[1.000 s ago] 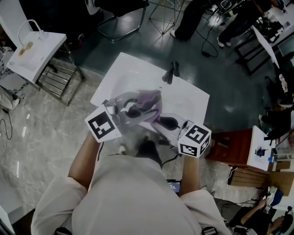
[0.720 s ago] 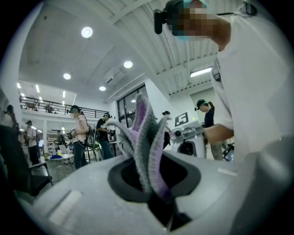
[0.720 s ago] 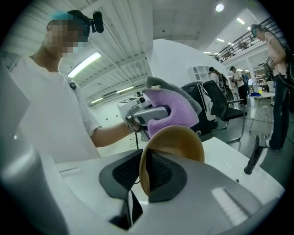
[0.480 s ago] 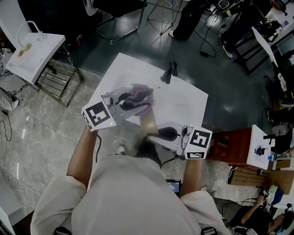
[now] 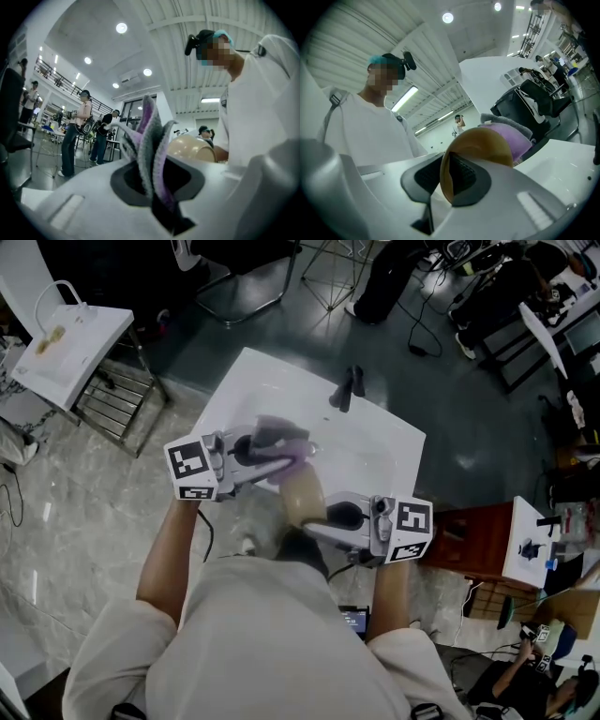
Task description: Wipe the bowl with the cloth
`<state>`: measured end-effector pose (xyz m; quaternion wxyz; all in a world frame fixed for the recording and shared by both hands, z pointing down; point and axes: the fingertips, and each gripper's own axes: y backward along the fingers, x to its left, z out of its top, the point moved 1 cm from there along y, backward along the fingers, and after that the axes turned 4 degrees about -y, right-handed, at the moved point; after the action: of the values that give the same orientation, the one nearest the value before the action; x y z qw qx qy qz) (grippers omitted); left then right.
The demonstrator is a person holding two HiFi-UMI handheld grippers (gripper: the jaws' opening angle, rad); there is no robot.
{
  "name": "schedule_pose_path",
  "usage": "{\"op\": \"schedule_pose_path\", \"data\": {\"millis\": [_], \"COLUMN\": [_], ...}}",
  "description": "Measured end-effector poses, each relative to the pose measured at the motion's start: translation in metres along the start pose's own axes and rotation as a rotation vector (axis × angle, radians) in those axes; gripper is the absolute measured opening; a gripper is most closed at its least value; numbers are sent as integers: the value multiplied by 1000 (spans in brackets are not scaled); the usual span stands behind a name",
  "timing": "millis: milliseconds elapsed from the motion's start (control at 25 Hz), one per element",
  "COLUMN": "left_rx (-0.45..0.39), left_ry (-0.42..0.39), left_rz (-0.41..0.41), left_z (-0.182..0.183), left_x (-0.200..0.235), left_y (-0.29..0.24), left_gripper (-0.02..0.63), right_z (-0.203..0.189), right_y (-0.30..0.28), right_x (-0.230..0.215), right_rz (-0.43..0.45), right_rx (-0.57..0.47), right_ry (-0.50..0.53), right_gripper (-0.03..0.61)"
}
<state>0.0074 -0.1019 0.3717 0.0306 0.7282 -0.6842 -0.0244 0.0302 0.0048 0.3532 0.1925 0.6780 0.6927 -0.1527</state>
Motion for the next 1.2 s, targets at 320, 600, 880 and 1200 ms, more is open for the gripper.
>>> {"op": "schedule_pose_path", "data": {"millis": [320,600,880,1200], "left_rx": [-41,-70,-68,-74], "left_ry": [64,102,87,5], "left_rz": [-10,-25,-50,-89], "left_z": [-9,-16,-15,5], "left_x": [-3,-13,-26,-39], "left_y": [14,9,3,-4], "left_gripper": [61,61,61,61], "right_z": [17,51,72,62], "right_y": [-3,-1,1,6], "right_x": [3,-10,-42,-75], "right_rz": [91,43,-154,-385], "right_rx": [-94,-190,-289,-242], "right_ry": [-7,13,0,1], "right_gripper": [28,18,15,14]}}
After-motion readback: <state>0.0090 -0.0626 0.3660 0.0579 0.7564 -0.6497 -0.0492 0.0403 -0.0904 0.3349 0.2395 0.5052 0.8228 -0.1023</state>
